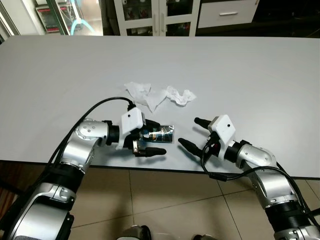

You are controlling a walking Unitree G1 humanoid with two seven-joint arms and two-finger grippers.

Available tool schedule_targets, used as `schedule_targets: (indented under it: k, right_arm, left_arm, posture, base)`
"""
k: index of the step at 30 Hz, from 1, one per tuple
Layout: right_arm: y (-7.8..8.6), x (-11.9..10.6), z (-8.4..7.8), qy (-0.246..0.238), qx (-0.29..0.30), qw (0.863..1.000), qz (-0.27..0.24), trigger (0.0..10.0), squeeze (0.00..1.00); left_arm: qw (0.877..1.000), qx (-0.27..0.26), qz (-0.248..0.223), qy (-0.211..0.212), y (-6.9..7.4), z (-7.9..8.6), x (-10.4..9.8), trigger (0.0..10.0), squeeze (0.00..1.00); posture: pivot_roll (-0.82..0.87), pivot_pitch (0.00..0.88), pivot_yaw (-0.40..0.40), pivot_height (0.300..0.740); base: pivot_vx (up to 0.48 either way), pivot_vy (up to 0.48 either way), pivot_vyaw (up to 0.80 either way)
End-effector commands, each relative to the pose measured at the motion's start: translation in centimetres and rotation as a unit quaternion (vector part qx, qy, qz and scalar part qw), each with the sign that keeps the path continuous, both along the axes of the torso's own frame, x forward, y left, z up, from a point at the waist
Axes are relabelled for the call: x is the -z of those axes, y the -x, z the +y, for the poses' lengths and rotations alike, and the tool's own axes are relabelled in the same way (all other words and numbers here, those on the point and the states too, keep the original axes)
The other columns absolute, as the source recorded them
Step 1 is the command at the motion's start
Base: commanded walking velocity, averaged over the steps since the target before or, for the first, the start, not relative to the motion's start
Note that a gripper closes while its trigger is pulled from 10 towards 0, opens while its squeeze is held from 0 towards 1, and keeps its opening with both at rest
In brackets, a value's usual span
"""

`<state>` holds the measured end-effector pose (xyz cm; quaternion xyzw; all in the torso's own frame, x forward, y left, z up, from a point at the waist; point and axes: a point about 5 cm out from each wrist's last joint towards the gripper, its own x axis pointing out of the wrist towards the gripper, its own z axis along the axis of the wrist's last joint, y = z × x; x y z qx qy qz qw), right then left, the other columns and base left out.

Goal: Picking trash to rubbish bin

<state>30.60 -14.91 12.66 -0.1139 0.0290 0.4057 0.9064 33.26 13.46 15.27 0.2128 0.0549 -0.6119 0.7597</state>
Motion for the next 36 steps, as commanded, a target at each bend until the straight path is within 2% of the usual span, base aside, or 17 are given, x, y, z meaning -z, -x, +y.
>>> schedule_targets:
  k: [1, 5, 21, 27, 36]
  right_arm:
    - [0.2, -0.3, 0.4, -0.003, -0.017, 1.000, 0.000, 10.0, 0.00]
    - [0.4, -0.2, 0.7, -0.005, -0.021, 1.000, 0.000, 10.0, 0.00]
    - [1.0, -0.2, 1.3, -0.013, -0.023, 1.000, 0.003, 10.0, 0.00]
    - [1.4, -0.3, 1.7, -0.020, -0.030, 0.999, 0.004, 10.0, 0.00]
    - [1.8, -0.3, 1.9, -0.023, -0.029, 0.999, 0.008, 10.0, 0.00]
  left_arm:
    - [1.000, 0.006, -0.014, -0.025, -0.1, 0.0, 0.2, 10.0, 0.00]
    - [0.997, 0.004, -0.048, -0.054, -0.7, -0.3, 0.0, 10.0, 0.00]
    - [0.995, 0.017, -0.051, -0.088, -1.4, 0.4, -0.6, 10.0, 0.00]
    - [0.994, -0.016, -0.047, -0.095, -1.8, 0.1, 0.2, 10.0, 0.00]
    - [0.994, -0.059, -0.046, -0.083, -2.3, -0.8, 1.4, 10.0, 0.00]
  posture:
    - [-0.07, 0.070, 0.070, 0.740]
    - [-0.08, 0.066, 0.076, 0.740]
    - [-0.08, 0.083, 0.081, 0.740]
    - [-0.09, 0.093, 0.080, 0.740]
    - [-0.10, 0.101, 0.077, 0.740]
  base:
    - [0.000, 0.000, 0.00]
    - [0.000, 0.000, 0.00]
    - [0.000, 0.000, 0.00]
    - [0.000, 0.000, 0.00]
    - [0.000, 0.000, 0.00]
